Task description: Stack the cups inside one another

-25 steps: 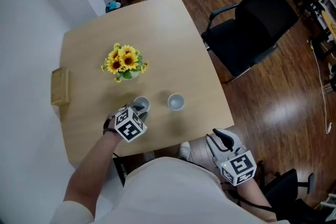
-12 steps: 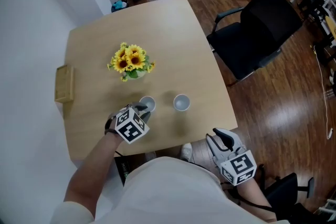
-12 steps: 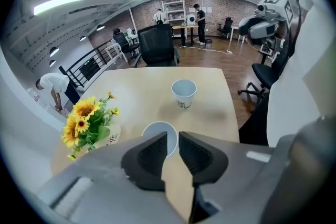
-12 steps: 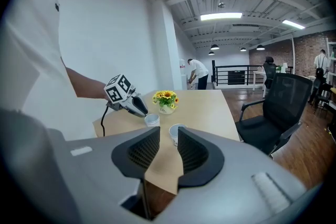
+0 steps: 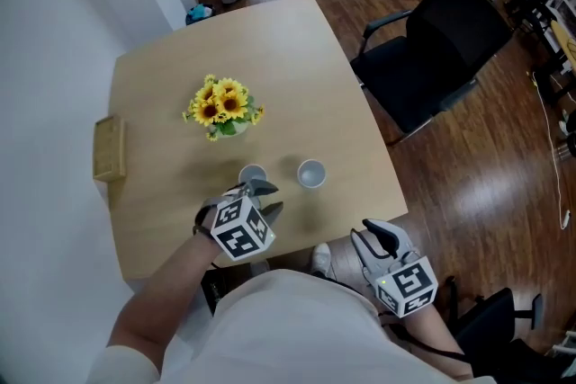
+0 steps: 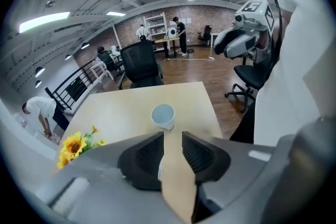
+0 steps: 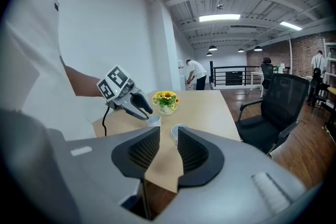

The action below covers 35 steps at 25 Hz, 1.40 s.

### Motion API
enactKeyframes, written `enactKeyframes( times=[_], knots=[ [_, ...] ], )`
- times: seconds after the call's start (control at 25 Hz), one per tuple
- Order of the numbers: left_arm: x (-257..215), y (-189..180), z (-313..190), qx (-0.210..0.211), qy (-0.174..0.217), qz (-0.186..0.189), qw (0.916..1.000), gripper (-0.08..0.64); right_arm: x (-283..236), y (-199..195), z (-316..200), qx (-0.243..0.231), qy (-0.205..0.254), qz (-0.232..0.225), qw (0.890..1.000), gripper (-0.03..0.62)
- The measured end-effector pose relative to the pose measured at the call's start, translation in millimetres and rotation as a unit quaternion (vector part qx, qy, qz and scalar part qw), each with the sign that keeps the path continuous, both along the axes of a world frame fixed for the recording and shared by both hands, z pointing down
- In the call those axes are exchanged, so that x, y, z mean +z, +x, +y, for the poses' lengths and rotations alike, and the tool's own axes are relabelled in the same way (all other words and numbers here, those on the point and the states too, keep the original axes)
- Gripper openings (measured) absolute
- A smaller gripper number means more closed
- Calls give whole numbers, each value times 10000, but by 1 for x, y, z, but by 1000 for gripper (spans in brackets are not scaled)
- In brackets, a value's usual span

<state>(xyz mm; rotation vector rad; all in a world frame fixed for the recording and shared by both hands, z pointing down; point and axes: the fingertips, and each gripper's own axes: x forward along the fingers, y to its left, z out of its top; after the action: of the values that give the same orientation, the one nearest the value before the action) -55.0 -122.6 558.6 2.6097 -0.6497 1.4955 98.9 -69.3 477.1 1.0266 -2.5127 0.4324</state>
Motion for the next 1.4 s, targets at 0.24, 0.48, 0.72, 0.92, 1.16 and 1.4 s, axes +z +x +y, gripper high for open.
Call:
enactKeyframes(
  times=[0.24, 0.48, 0.72, 0.92, 1.16, 1.4],
  knots=[
    [20, 43, -11, 346, 45, -245, 9991, 130, 4, 21, 12, 236, -55, 19, 9997, 114],
    [47, 65, -32, 288, 0, -625, 9976, 127, 5, 49, 19, 444, -76, 50, 9990, 114],
    [86, 76, -41, 293, -210, -1148, 9927, 119, 8, 81, 27, 610, -166, 88, 9980, 114],
    [103, 81, -43, 238, -183, -1466, 9887, 25, 12, 100, 31, 716, -215, 90, 9972, 114],
    [76, 88, -38, 272, -146, -1275, 9914, 17, 14, 102, 25, 590, -230, 38, 9980, 112],
    [8, 71, -38, 184, 158, -905, 9956, 18, 14, 78, 11, 287, -161, -79, 9994, 112]
  ],
)
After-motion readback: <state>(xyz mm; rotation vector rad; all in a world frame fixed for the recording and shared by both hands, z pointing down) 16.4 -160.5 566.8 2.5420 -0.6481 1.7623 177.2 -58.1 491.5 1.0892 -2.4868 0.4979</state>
